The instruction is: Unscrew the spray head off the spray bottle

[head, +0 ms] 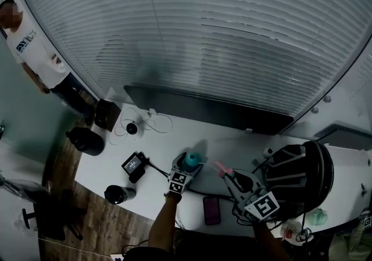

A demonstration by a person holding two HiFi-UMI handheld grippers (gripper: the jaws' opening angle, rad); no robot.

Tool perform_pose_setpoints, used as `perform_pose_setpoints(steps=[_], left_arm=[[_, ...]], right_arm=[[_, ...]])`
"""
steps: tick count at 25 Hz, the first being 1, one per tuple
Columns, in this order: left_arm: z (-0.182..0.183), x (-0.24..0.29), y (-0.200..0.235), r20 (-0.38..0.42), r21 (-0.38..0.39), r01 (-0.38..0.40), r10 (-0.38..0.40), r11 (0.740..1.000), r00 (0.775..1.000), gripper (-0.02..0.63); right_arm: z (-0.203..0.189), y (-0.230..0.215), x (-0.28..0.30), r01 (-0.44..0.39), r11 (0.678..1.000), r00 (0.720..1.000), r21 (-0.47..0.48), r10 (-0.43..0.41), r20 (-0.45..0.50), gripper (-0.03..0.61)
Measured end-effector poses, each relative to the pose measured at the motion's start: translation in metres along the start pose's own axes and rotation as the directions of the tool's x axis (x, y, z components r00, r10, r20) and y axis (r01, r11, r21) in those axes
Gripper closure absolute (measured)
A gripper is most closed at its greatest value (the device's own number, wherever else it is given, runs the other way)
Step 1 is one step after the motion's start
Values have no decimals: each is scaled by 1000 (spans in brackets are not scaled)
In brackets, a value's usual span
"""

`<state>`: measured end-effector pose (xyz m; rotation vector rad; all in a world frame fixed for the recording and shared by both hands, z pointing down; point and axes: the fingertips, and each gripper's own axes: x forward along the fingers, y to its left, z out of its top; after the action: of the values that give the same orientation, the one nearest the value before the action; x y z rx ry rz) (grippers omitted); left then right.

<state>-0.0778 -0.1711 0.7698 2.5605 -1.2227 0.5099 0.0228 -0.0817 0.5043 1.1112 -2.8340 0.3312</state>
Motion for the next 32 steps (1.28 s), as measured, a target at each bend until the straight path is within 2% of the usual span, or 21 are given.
perform_pose_setpoints(steps=[3, 8, 13, 17, 19, 21, 24, 27, 32], left_arm=[[0, -9, -10, -13, 50, 46, -45, 998, 999, 213], [21, -39, -17, 29, 93, 56, -59, 994, 998, 207], [54, -93, -24, 125, 106, -2, -12, 994, 992, 207], [95, -146, -59, 229, 129, -10, -20, 992, 973, 213], [114, -171, -74, 296, 96, -21, -8, 995, 955, 267], [129, -194, -86, 341, 52, -41, 21, 998, 940, 366], [143, -220, -99, 373, 11, -76, 66, 997, 925, 474], [153, -235, -116, 387, 11, -67, 58, 998, 920, 608], [158, -244, -136, 385, 30, -37, 22, 999, 923, 609]], right_arm=[[-3, -4, 0, 0, 1000, 1000, 26, 0, 20, 512], [-4, -10, -3, -18, 998, 997, 68, 13, 81, 512], [0, -6, -12, -71, 995, 984, 71, 58, 169, 512], [5, 0, -26, -103, 993, 974, 64, 88, 210, 512], [8, 6, -34, -111, 993, 970, 48, 98, 222, 512], [9, 14, -43, -110, 994, 968, 28, 101, 228, 512], [6, 23, -55, -101, 995, 969, 20, 94, 229, 512], [5, 31, -65, -108, 993, 965, 36, 96, 245, 512], [3, 43, -79, -133, 990, 960, 44, 117, 256, 512]])
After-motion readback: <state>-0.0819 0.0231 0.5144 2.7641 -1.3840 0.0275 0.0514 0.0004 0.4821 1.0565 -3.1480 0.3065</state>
